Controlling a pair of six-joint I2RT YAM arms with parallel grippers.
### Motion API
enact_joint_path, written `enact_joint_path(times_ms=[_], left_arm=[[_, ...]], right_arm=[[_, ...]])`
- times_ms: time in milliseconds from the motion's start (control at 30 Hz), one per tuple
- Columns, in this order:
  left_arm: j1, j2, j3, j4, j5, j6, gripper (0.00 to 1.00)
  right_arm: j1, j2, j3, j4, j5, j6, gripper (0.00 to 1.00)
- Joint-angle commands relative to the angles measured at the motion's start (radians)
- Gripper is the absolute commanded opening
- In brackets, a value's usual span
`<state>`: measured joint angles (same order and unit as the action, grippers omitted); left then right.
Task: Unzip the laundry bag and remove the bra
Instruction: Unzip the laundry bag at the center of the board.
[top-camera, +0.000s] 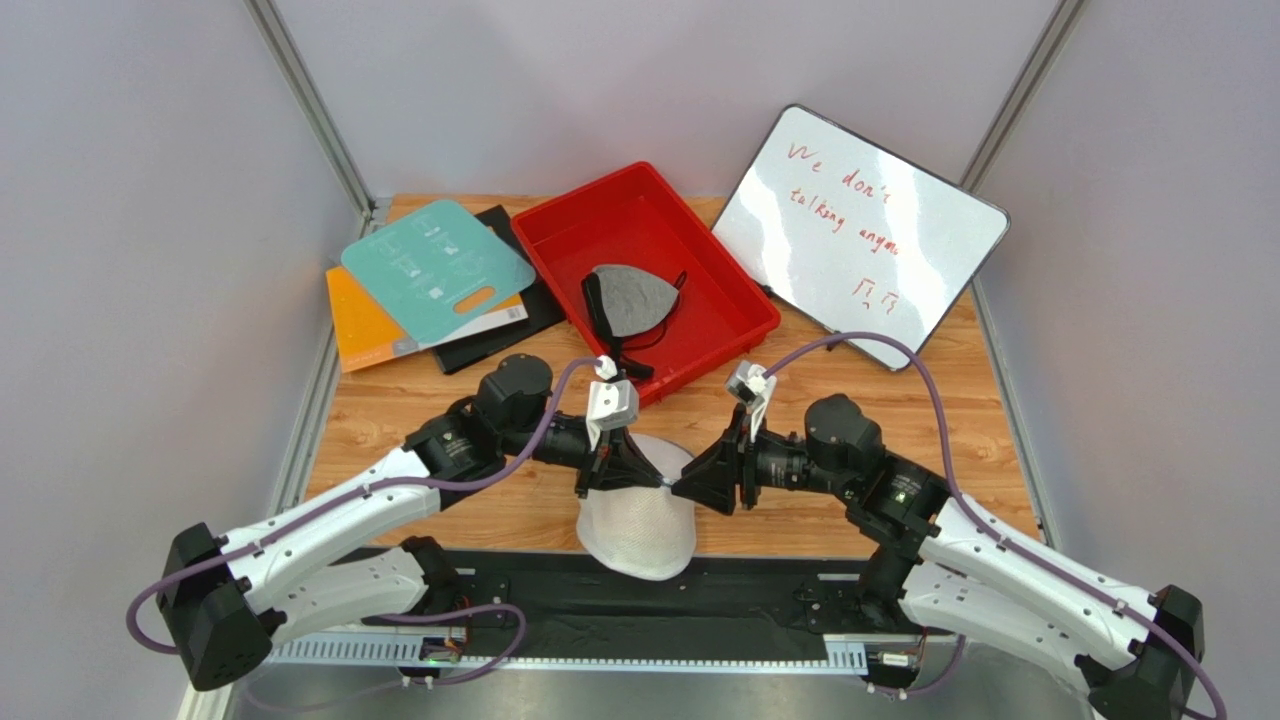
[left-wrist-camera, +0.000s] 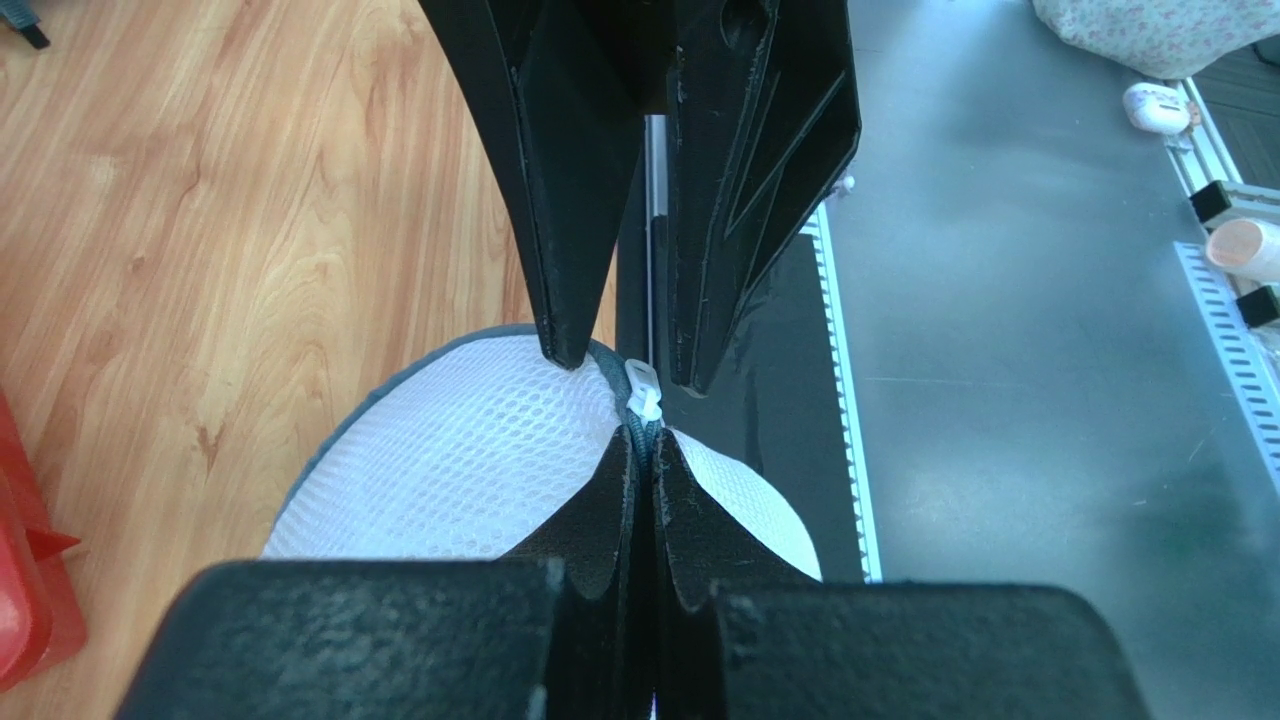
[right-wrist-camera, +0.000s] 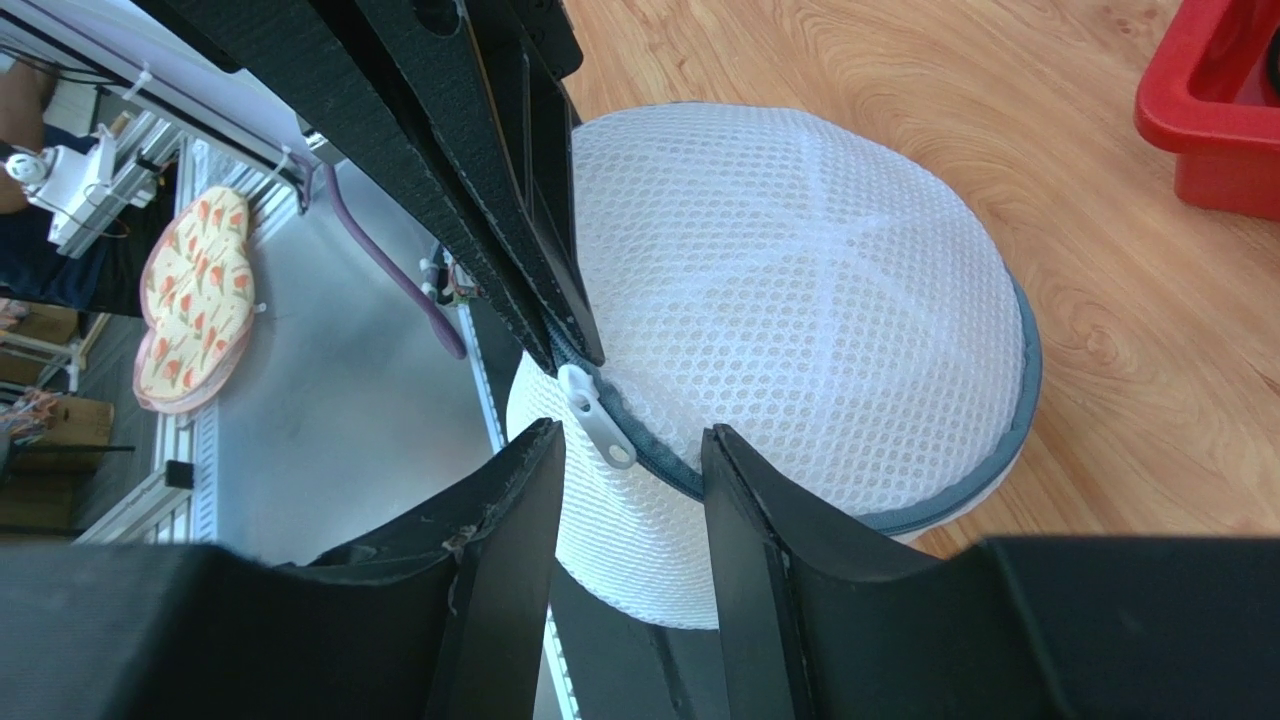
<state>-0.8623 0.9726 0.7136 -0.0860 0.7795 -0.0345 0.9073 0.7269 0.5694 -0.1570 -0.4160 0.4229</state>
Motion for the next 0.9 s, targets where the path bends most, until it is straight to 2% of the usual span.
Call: enact_joint_path(times_ms=[0,867], left_arm=[[0.0,-0.022,0.017,0.04,0.004,0.033,0.0],[0.0,0.006,0.017,0.034,-0.057,0.033,0.0]], right_arm=[[-0.005,-0.001,-0.008,0.088,-0.055,0.028,0.43],[-0.005,-0.041,0.01,0.04,-0.109,0.059,0.38]])
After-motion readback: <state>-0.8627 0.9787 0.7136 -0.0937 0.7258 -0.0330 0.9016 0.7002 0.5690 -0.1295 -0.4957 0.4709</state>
